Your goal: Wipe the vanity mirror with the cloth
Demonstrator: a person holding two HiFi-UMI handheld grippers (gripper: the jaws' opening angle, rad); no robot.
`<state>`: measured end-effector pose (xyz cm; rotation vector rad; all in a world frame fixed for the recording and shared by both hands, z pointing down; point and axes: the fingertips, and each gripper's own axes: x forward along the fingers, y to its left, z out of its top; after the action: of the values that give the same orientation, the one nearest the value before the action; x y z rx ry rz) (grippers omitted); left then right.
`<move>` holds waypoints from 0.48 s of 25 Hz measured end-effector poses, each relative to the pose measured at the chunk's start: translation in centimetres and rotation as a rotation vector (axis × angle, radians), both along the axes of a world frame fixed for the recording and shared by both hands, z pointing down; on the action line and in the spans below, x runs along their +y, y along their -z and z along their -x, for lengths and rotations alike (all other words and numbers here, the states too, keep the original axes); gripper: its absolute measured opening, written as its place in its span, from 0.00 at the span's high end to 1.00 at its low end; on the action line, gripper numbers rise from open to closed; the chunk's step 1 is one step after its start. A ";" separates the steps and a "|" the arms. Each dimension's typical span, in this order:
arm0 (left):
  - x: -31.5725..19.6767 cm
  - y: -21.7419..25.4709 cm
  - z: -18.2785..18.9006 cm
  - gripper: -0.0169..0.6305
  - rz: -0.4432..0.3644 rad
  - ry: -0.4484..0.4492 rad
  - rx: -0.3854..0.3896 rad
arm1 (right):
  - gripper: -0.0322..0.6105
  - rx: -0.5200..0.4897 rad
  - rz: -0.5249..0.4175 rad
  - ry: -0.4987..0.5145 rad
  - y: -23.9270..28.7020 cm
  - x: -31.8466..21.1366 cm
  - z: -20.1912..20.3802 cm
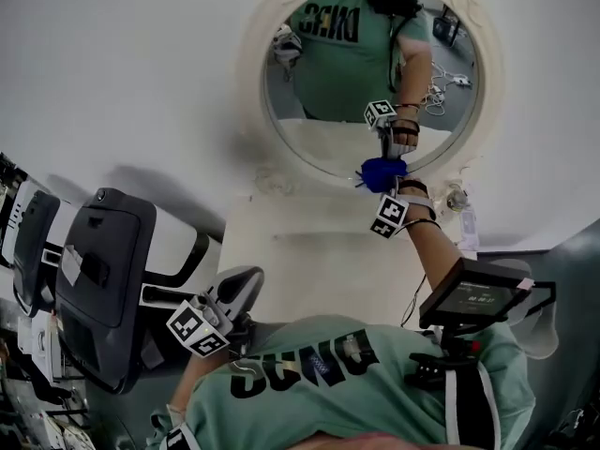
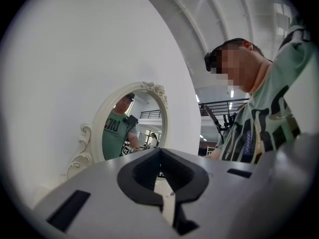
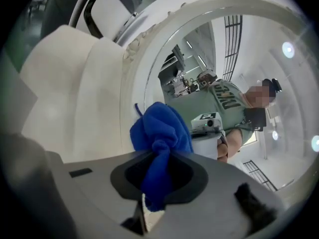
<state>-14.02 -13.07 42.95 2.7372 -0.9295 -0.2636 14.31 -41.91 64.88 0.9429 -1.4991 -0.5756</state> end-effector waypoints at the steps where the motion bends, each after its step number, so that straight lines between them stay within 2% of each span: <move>1: 0.3 0.6 -0.1 0.96 -0.020 -0.002 0.003 | 0.88 -0.028 -0.003 0.013 1.3 0.5 0.0; 2: 0.5 1.2 -0.1 0.96 -0.044 -0.004 0.008 | 0.87 -0.049 -0.038 0.029 3.5 0.7 -0.1; 4: 0.6 2.6 0.0 0.96 -0.098 -0.003 0.027 | 0.87 -0.079 -0.166 0.056 10.1 0.8 -0.8; 9: 0.6 4.4 0.1 0.96 -0.181 -0.008 0.048 | 0.87 -0.148 -0.591 0.105 30.9 2.0 -1.5; 12: 0.3 4.9 0.0 0.96 -0.207 -0.014 0.049 | 0.87 -0.144 -0.810 0.095 41.8 2.5 -2.1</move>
<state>-14.06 -12.77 38.09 2.9083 -0.9164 -0.4455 16.37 -39.37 23.08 1.5545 -1.4494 -1.2557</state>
